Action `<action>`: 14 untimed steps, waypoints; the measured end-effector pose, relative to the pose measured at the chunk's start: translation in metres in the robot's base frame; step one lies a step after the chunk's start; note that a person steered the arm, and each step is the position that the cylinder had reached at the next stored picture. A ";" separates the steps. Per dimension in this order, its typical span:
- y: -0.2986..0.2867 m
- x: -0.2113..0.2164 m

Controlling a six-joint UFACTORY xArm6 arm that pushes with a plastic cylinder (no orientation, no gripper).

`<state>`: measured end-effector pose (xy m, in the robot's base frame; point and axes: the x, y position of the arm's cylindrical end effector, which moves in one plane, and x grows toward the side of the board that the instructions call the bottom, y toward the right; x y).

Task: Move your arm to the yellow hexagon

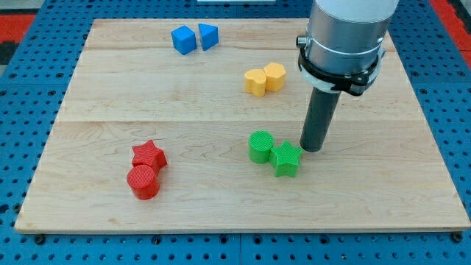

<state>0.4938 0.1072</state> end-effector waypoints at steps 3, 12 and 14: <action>0.000 -0.002; 0.036 -0.069; 0.033 -0.167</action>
<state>0.3269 0.1403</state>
